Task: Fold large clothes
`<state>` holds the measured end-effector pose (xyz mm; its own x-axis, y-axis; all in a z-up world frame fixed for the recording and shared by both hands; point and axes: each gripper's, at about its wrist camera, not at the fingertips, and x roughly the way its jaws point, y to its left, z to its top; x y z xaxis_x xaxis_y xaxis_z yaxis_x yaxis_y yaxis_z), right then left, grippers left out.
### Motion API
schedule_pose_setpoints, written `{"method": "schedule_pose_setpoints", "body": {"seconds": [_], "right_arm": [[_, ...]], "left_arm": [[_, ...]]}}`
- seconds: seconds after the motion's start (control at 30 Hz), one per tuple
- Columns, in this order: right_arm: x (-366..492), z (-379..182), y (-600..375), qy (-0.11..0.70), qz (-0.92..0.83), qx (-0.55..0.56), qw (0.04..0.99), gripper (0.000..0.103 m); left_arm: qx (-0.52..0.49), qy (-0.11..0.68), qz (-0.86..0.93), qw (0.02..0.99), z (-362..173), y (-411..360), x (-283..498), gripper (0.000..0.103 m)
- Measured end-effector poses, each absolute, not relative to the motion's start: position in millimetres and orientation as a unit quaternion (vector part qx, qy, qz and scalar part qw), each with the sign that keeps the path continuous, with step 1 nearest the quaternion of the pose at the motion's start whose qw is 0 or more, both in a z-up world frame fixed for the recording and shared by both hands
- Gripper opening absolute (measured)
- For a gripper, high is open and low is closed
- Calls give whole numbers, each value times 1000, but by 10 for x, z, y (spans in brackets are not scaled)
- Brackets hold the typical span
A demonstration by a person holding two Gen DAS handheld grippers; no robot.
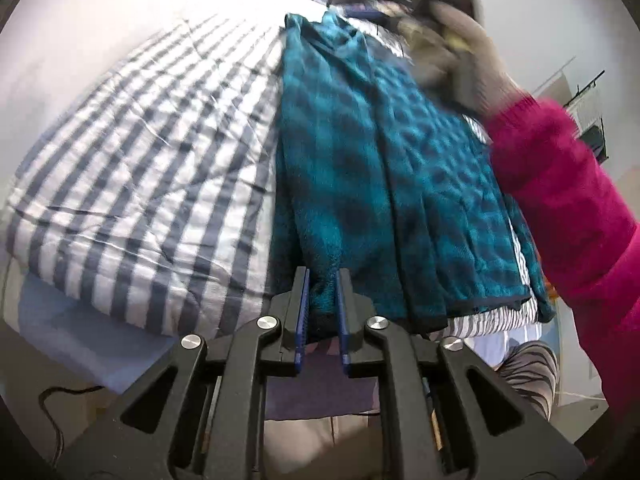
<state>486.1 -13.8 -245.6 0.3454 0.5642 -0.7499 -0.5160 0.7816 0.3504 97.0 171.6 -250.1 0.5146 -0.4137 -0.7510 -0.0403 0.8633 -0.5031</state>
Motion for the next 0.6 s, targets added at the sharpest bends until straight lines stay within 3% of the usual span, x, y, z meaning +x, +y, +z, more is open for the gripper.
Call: {"method": "schedule_pose_setpoints", "body": {"seconds": [0.07,0.13,0.33,0.47,0.6], "right_arm": [[4706,-2287,-458,461,337,46,820,27],[4504,-2210,-726,462,348,51,814,27],[3570,-2217,-1272,480,390,26,785,27],[3061,-2334,-1323,492,417,11,764,27],[2699,-2512,-1225,497,427,-36,754,27]], "left_arm": [[-251,472,-102,839,-2482,1817,939,30],[-273,468,-95,835,-2486,1910,941,41],[-317,454,-83,828,-2429,2095,973,41],[-349,457,-93,813,-2476,2173,1047,52],[-353,486,-86,795,-2631,2092,1138,52]]}}
